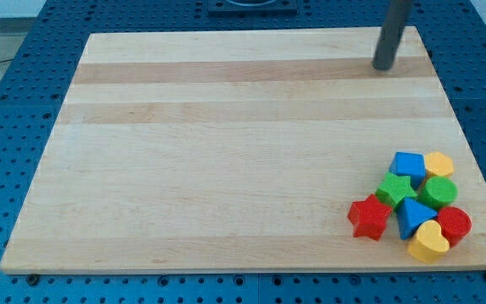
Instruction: Place the arm below the red circle
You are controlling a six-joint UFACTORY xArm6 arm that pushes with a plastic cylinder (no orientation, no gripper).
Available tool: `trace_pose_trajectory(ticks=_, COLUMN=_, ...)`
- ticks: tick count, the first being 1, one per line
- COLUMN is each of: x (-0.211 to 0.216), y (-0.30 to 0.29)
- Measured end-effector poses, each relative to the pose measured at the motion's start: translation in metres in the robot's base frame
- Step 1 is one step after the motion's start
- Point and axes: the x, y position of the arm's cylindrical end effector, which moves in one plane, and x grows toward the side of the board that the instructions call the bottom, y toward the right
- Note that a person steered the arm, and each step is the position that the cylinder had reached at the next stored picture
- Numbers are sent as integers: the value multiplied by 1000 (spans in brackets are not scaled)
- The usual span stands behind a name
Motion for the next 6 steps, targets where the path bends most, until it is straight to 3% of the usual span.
trace_pose_trajectory(ticks=2, x=100, y=97)
trace_pose_trajectory(ticks=4, x=204, y=98)
trace_pose_trajectory(ticks=6, x=281, y=32)
